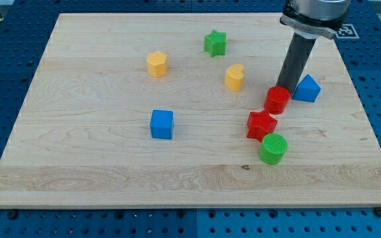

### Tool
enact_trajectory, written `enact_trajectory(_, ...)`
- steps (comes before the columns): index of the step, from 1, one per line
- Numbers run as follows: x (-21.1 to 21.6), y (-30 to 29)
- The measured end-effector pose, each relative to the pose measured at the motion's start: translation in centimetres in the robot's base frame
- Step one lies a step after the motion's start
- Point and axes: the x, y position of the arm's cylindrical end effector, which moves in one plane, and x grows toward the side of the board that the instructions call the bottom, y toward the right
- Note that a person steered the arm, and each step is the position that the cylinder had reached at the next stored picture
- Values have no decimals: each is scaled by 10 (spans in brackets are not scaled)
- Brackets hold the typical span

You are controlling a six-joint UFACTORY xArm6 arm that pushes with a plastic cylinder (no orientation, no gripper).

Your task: Nudge the red circle left a bit

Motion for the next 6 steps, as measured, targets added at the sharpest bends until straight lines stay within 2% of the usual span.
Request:
enact_trajectory(1, 0, 20)
enact_trajectory(2, 17, 50)
enact_trajectory(3, 35, 55)
enact_trajectory(6, 40, -2)
